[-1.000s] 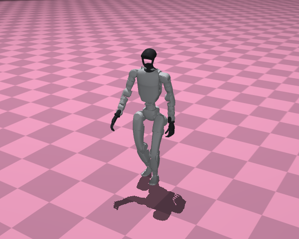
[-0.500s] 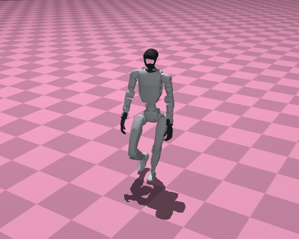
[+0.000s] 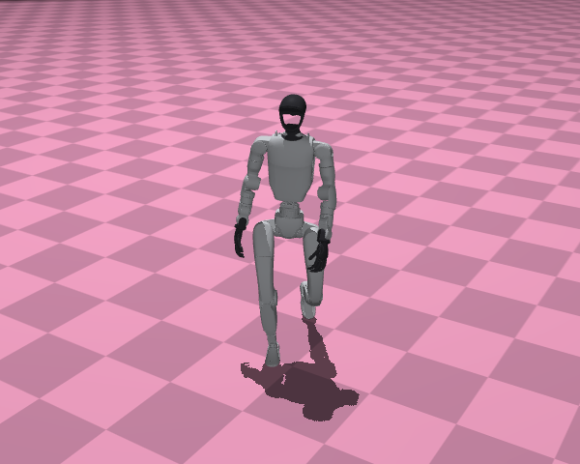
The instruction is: Walk
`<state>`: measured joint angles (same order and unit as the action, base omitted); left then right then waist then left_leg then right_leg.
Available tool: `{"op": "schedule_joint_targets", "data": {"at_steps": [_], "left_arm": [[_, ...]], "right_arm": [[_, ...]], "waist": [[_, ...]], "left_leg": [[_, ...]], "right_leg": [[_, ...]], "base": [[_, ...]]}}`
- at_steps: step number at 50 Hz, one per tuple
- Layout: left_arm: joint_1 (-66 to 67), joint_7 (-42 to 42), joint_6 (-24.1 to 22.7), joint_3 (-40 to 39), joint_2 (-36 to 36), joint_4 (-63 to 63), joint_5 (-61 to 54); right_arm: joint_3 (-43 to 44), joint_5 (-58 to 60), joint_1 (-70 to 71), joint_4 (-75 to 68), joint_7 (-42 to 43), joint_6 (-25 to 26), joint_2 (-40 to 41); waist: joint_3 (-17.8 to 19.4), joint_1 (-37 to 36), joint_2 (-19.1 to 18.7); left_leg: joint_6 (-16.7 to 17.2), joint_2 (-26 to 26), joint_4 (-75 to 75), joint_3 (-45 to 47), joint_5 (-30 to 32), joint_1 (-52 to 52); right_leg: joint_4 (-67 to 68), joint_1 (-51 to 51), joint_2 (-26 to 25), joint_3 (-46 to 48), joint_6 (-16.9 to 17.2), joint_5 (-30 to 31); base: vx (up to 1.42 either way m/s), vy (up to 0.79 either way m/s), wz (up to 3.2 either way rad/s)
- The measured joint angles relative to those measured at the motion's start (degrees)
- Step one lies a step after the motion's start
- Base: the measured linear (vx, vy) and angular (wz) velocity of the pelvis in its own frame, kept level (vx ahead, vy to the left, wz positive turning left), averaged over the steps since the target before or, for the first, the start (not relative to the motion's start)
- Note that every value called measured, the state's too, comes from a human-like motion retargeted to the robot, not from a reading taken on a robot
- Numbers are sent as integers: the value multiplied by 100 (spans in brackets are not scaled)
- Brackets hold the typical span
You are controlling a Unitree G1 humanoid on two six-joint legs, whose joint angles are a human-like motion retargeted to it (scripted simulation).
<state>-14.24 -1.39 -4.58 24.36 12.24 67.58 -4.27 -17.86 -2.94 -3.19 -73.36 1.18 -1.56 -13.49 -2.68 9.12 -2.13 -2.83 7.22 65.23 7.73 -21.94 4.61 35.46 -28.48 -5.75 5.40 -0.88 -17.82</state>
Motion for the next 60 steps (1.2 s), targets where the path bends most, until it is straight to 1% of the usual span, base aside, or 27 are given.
{"op": "schedule_joint_targets", "data": {"at_steps": [2,4,6,8,10,12,17,20,23,25,28,30,31,32,33,35,37,40,43,45,47,52,55,58,60], "left_arm": [[239,2,75,109,-6,74,109],[455,-26,151,159,8,144,207],[661,-70,212,152,44,202,287],[892,-106,239,110,87,265,339],[1123,-139,238,49,128,359,360],[1345,-185,222,-28,142,478,385],[1722,-297,181,-219,116,743,432],[1905,-331,188,-336,85,818,400],[1966,-334,204,-458,60,892,313],[1971,-319,220,-541,36,936,239],[1882,-305,245,-606,17,923,139],[1759,-316,255,-605,26,838,112],[1675,-336,263,-587,40,774,121],[1593,-359,268,-561,53,710,132],[1516,-390,268,-521,64,644,148],[1263,-439,297,-442,116,519,183],[1003,-484,318,-352,152,421,230],[594,-506,330,-220,199,312,307],[150,-470,310,-103,234,270,365],[-148,-413,278,-30,260,271,419],[-390,-341,231,49,286,265,481],[-858,-164,133,252,351,240,646],[-946,-108,93,337,352,202,736],[-868,-64,71,347,297,177,802],[-721,-57,64,350,235,172,854]], "right_arm": [[-69,-63,236,156,161,-37,-21],[-125,-113,534,305,332,-66,-49],[-154,-151,900,446,484,-83,-84],[-162,-186,1278,585,598,-106,-126],[-155,-231,1659,702,685,-144,-176],[-166,-250,1984,807,770,-201,-246],[-176,-159,2625,966,935,-308,-409],[-165,-99,2711,1042,994,-329,-430],[-152,-46,2607,1057,1008,-325,-384],[-149,-25,2436,1019,988,-313,-318],[-180,-14,2098,890,853,-271,-190],[-208,6,1891,762,743,-223,-104],[-226,36,1797,687,697,-194,-62],[-247,70,1695,611,656,-167,-21],[-271,110,1574,535,626,-142,18],[-285,197,1393,367,560,-93,75],[-288,282,1169,212,529,-57,107],[-271,379,805,11,516,-23,123],[-238,436,452,-157,492,-2,115],[-213,440,253,-244,458,7,106],[-185,445,86,-295,416,21,94],[-94,452,-205,-306,270,46,49],[-27,471,-332,-256,208,43,6],[40,486,-386,-196,186,42,-72],[72,478,-393,-161,214,35,-128]], "waist": [[-9,-188,32],[-1,-417,111],[20,-657,225],[55,-881,337],[126,-1064,463],[189,-1215,531],[226,-1416,676],[108,-1487,733],[-3,-1573,934],[-66,-1582,1113],[-81,-1503,1388],[-55,-1418,1502],[-30,-1363,1510],[-6,-1305,1511],[16,-1238,1497],[98,-1105,1397],[184,-948,1266],[306,-693,1061],[448,-468,862],[534,-345,718],[574,-257,610],[536,-184,405],[415,-106,402],[318,-44,303],[274,-22,202]], "left_leg": [[-234,390,853,239,-8,592],[-484,639,1347,430,-350,1206],[-646,707,1408,592,-716,1802],[-706,666,1057,756,-988,2312],[-660,512,329,937,-1073,2660],[-540,339,-625,1083,-983,2885],[-212,-375,-3444,1250,-380,2993],[-207,-624,-3935,1233,-182,3082],[-395,-893,-3780,1289,91,3012],[-575,-1129,-3506,1318,194,2955],[-872,-1642,-3322,1271,119,2720],[-1045,-1947,-3366,1190,15,2474],[-1091,-2052,-3429,1123,-41,2323],[-1125,-2148,-3485,1051,-100,2173],[-1136,-2228,-3525,973,-168,2024],[-1109,-2340,-3801,754,-238,1622],[-1042,-2407,-4047,508,-326,1206],[-948,-2438,-4318,129,-508,612],[-877,-2377,-4454,-224,-770,64],[-846,-2272,-4464,-431,-980,-248],[-820,-2161,-4397,-591,-1201,-474],[-711,-1853,-4026,-768,-1741,-781],[-590,-1729,-3701,-676,-1970,-878],[-407,-1478,-3226,-718,-1942,-987],[-213,-1243,-2722,-755,-1677,-999]], "right_leg": [[-32,255,-21,65,-103,-214],[-107,531,0,87,-149,-417],[-221,812,54,60,-150,-608],[-322,1097,123,0,-124,-811],[-452,1434,228,-78,-75,-1012],[-534,1751,300,-142,-21,-1207],[-578,2342,496,-241,193,-1534],[-208,2430,605,-416,335,-1637],[438,2488,986,-371,507,-1478],[1060,2455,1277,-385,695,-1071],[2331,2165,1664,-563,1066,131],[3208,1822,1897,-658,1176,913],[3583,1619,1999,-664,1115,1026],[3932,1416,2102,-659,1032,1056],[4228,1215,2208,-635,905,922],[4613,785,2327,-568,635,524],[4685,405,2390,-462,384,-19],[4330,-91,2373,-273,115,-605],[3432,-398,2192,-78,71,-806],[2597,-488,1981,68,145,-745],[1576,-503,1733,190,306,-567],[-1219,-279,1048,427,729,100],[-1630,-283,935,472,794,305],[-1383,-171,769,518,636,545],[-1023,-107,624,534,461,609]], "base": [[61,-13,39],[61,-11,26],[63,-6,15],[66,-1,8],[69,4,7],[70,9,7],[71,15,16],[72,15,21],[72,13,23],[69,11,44],[66,10,63],[65,9,64],[65,8,60],[65,7,58],[64,6,58],[64,5,58],[63,2,63],[62,-2,69],[60,-5,68],[58,-7,59],[56,-8,45],[54,-10,24],[57,-10,33],[61,-11,31],[61,-11,22]]}}
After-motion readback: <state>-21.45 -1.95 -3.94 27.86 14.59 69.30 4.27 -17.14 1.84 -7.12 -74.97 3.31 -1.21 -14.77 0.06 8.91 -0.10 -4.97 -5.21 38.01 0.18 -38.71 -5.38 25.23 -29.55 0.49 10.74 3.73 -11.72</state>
